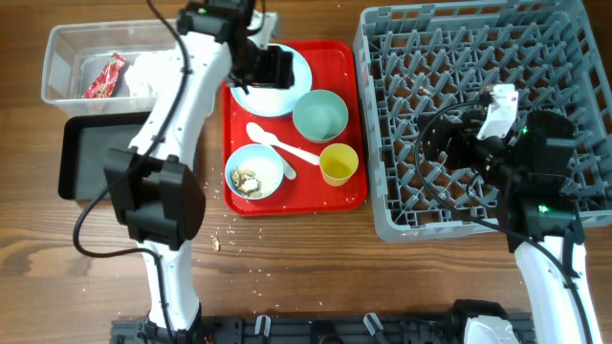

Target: Sort waste into correct bins and load items into the dishwasher rack

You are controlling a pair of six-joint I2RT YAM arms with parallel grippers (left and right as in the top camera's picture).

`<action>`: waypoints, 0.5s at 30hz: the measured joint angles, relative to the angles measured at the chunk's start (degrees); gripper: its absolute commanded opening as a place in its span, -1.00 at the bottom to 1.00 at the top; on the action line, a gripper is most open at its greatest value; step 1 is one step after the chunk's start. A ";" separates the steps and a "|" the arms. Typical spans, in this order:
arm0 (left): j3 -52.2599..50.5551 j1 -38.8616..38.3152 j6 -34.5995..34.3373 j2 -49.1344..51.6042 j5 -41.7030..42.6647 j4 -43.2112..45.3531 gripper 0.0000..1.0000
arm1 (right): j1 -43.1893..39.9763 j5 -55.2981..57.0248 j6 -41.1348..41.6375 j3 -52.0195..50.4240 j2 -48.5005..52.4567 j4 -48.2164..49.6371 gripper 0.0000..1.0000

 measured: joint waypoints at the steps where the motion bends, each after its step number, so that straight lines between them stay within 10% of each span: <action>1: 0.00 -0.98 0.02 0.00 0.63 -2.51 0.52 | 0.00 0.00 0.00 0.00 0.02 0.02 1.00; 9: -0.02 -10.75 0.04 0.00 8.85 -14.08 0.44 | 0.02 0.00 0.02 0.00 0.02 -0.26 0.99; 15: -9.22 -19.28 -5.46 -0.17 2.64 -5.64 0.37 | 0.00 0.00 0.02 0.00 0.04 -0.96 1.00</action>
